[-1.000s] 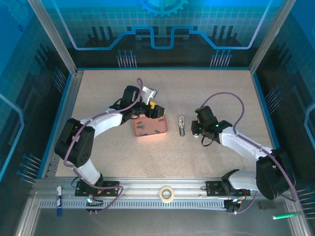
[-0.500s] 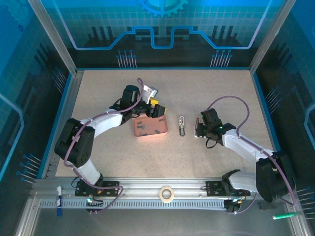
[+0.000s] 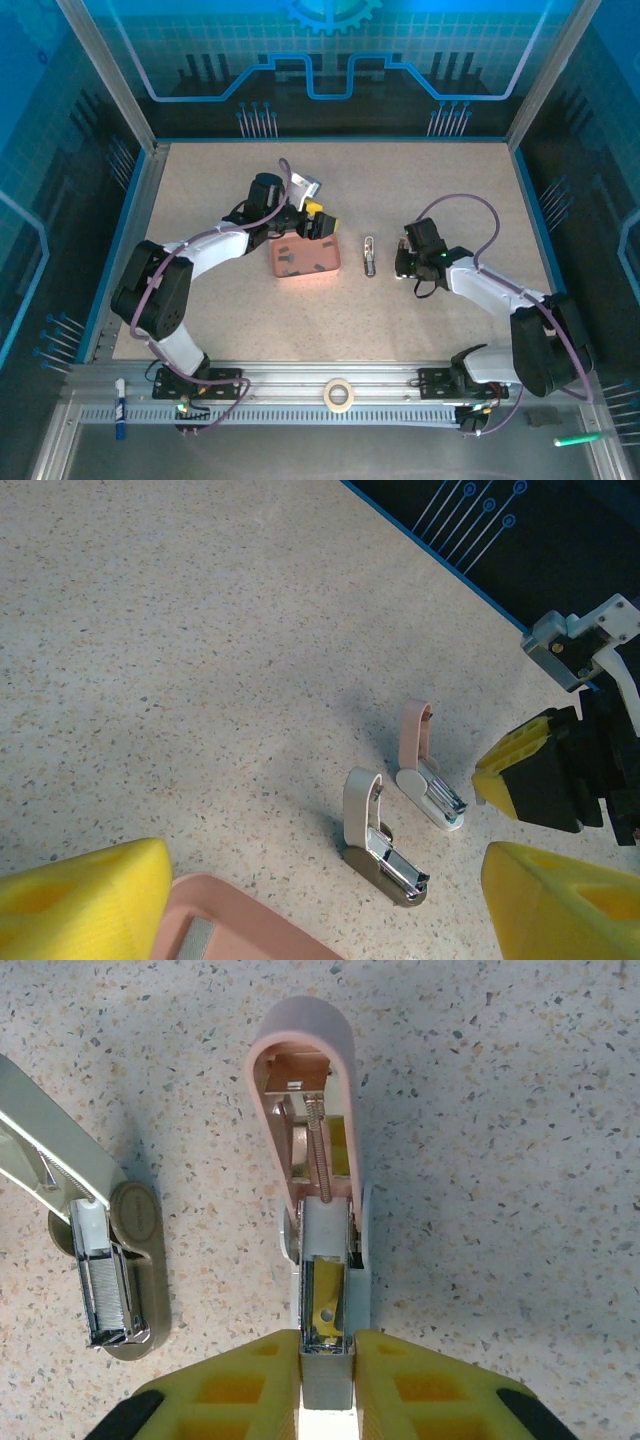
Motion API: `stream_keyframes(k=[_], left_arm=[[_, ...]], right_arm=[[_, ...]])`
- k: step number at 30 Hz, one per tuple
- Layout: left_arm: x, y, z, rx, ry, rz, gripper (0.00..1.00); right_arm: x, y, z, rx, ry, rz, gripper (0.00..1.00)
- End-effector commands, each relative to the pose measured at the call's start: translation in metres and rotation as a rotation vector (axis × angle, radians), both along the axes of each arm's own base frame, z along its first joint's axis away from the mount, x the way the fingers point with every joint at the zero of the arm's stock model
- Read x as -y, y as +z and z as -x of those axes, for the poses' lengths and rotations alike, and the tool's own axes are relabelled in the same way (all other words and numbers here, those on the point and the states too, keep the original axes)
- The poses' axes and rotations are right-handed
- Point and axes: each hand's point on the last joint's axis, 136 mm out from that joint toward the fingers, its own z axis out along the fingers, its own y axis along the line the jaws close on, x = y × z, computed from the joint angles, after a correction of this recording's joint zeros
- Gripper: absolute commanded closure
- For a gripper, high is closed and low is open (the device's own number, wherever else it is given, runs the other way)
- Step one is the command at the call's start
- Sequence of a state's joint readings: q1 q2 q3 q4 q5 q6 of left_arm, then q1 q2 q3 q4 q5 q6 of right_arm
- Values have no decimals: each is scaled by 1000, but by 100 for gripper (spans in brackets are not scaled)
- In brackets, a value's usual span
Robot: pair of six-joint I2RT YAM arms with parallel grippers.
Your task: Load the staples into the stapler
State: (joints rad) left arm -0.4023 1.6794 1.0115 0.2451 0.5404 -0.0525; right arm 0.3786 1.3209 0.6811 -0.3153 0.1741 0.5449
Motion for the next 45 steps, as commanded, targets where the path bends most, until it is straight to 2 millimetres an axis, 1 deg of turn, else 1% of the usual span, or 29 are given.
stream_keyframes(k=[1,14,21,31,45], left_arm=[[5,-1,4,1,-30,10,18],[5,-4,1,-15,-22,10,18],[6,-5,2,-21,-24,9,18],[6,-6,1,-24,-24,8,18],[6,-4,1,-24,-25,10,18]], right_arm=[[-4,9,-15,40,8,-22,78],[-8,0,-18,10,20,-19,78],[-5,-5,-16,-9,16,5,78],[1,-6,-14,-12,6,31,78],[2,-13,-11,-29,7,39,78]])
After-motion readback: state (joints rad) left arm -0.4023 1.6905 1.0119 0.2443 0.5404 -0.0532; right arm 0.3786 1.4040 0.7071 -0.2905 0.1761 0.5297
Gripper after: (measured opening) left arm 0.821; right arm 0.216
